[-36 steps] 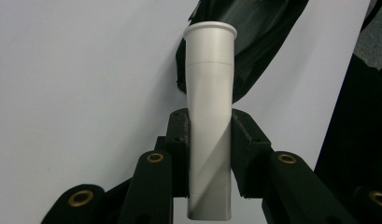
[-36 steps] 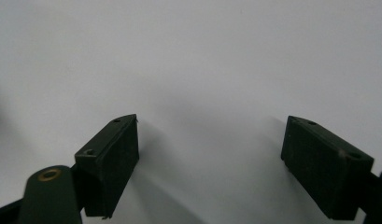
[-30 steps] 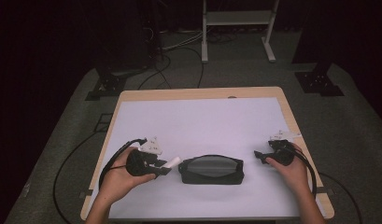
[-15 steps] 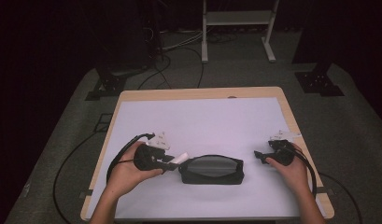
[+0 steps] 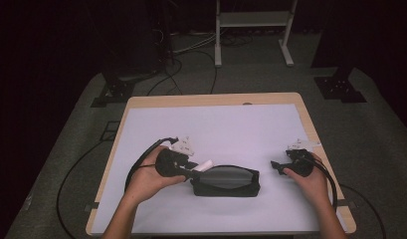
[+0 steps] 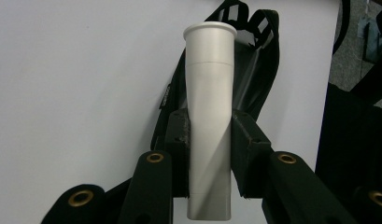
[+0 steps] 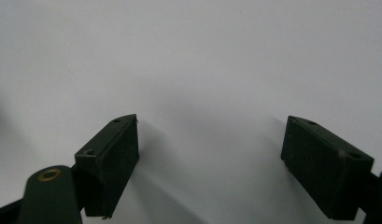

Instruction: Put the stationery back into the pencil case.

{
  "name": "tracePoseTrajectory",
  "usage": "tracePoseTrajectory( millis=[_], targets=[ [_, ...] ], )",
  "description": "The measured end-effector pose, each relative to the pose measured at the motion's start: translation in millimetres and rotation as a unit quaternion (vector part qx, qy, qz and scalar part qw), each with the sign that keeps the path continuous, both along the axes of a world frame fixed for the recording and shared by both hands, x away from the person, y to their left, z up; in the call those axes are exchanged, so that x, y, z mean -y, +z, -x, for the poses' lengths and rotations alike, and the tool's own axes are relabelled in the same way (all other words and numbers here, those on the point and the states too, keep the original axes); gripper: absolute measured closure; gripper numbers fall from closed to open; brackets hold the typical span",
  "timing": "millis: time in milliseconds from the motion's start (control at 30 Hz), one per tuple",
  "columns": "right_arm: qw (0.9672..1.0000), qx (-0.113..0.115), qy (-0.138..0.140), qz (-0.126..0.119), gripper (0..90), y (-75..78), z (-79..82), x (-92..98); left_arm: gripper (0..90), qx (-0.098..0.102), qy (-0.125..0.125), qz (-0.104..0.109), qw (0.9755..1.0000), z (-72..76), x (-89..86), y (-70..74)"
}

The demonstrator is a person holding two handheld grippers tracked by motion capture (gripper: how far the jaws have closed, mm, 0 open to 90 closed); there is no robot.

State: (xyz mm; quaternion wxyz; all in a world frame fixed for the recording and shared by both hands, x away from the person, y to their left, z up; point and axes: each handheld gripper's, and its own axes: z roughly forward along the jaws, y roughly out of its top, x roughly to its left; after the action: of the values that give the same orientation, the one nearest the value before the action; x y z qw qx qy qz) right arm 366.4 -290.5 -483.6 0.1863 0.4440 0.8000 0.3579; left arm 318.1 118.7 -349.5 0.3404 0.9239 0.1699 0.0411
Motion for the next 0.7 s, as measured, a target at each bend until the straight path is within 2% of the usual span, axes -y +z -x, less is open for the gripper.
tracePoseTrajectory(
  millis=[433,700],
  targets=[
    [1.0,0.0,0.0,0.0,17.7,0.0,0.0,0.0,70.5,-0.008,-0.036,-0.006,0.9993,-9.9,33.1,-10.9],
    [1.0,0.0,0.0,0.0,17.7,0.0,0.1,0.0,70.5,-0.013,-0.045,-0.008,0.9989,-14.3,49.2,-19.9]
  ],
)
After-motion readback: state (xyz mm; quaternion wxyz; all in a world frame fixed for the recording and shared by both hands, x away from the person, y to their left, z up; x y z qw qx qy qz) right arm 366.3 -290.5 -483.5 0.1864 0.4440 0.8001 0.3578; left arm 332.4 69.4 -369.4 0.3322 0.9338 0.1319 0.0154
